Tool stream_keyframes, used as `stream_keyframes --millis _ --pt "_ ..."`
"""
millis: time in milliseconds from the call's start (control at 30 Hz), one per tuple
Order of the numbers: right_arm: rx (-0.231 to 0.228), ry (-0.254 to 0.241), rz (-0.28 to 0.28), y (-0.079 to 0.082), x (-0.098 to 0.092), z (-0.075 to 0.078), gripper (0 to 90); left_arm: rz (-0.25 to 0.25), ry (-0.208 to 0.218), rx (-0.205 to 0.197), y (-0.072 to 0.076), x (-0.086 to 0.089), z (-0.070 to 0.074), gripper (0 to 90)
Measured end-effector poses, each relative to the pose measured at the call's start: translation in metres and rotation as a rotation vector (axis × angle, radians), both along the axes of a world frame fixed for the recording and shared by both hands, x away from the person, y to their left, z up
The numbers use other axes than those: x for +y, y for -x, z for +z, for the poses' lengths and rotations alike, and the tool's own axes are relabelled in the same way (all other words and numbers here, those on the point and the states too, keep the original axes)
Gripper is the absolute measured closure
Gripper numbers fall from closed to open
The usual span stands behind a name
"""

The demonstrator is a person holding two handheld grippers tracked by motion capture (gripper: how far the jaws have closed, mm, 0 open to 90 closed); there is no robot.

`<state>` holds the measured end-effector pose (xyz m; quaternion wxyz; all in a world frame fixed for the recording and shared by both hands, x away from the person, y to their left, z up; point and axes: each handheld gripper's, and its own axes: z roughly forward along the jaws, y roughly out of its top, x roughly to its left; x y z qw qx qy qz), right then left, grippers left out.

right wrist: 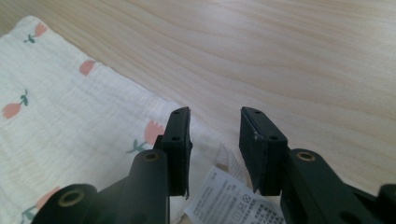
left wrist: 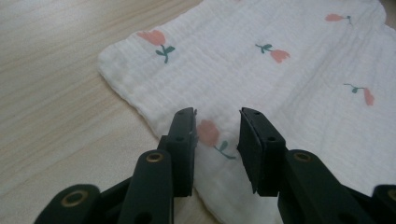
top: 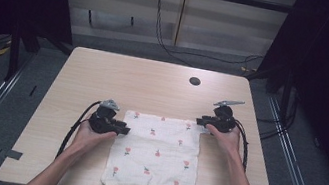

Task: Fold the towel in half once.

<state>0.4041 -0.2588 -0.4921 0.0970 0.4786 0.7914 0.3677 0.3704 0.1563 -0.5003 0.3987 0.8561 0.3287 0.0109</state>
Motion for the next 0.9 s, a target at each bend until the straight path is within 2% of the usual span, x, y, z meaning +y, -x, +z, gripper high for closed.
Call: stream_keyframes --millis 67,133,200,300,333,400,433,467,500,533,633,733,767,800,867,900 --pt "0.006 0.01 0.0 -0.001 0.002 -0.002 64.6 -0.004 -0.01 -0.007 0.005 -0.001 0.0 66.9" --pt "0.001 0.053 0.004 0.0 0.006 -0.005 64.2 -0.009 -0.016 -0.006 0.007 0.0 0.001 66.9" --pt "0.009 0.046 0.016 0.001 0.007 -0.008 64.1 -0.011 -0.01 -0.004 0.007 0.002 0.0 67.2" --pt "-0.005 0.044 0.013 0.001 0.009 -0.009 63.5 -0.017 -0.004 0.001 0.005 0.003 0.0 67.3" --pt "-0.008 0.044 0.01 0.001 0.01 -0.009 65.8 -0.003 -0.01 -0.002 0.004 0.003 0.001 67.0" --pt "-0.008 0.048 0.027 0.001 0.012 -0.009 74.3 0.015 0.008 0.005 0.0 0.006 0.002 65.9" --pt "-0.003 0.061 0.022 0.002 0.012 -0.009 79.8 0.034 0.002 0.002 -0.003 0.007 0.002 65.5" --pt "0.002 0.052 0.028 0.002 0.011 -0.009 82.7 0.043 -0.018 -0.004 -0.005 0.008 0.002 64.0" --pt "0.007 0.052 0.026 0.002 0.01 -0.009 83.8 0.052 -0.02 0.001 -0.008 0.01 0.002 61.5" --pt "0.007 0.046 0.025 0.003 0.01 -0.009 84.7 0.065 -0.004 0.01 -0.011 0.012 0.002 59.4" --pt "0.01 0.039 0.019 0.003 0.009 -0.01 85.8 0.081 -0.012 0.006 -0.022 0.016 0.003 60.2" --pt "0.008 0.042 0.021 0.003 0.011 -0.01 85.9 0.102 0.015 0.001 -0.032 0.017 0.004 62.5" --pt "0.01 0.043 0.02 0.003 0.011 -0.009 85.9 0.098 0.015 0.005 -0.035 0.015 0.004 63.0" --pt "0.01 0.044 0.02 0.003 0.011 -0.009 85.9 0.098 -0.003 0.004 -0.039 0.013 0.002 63.0" --pt "0.008 0.042 0.02 0.003 0.011 -0.01 85.8 0.102 0.005 0.028 -0.043 0.011 0.0 59.2" --pt "0.008 0.041 0.021 0.004 0.011 -0.01 85.7 0.12 -0.011 0.012 -0.044 0.008 0.0 58.7"
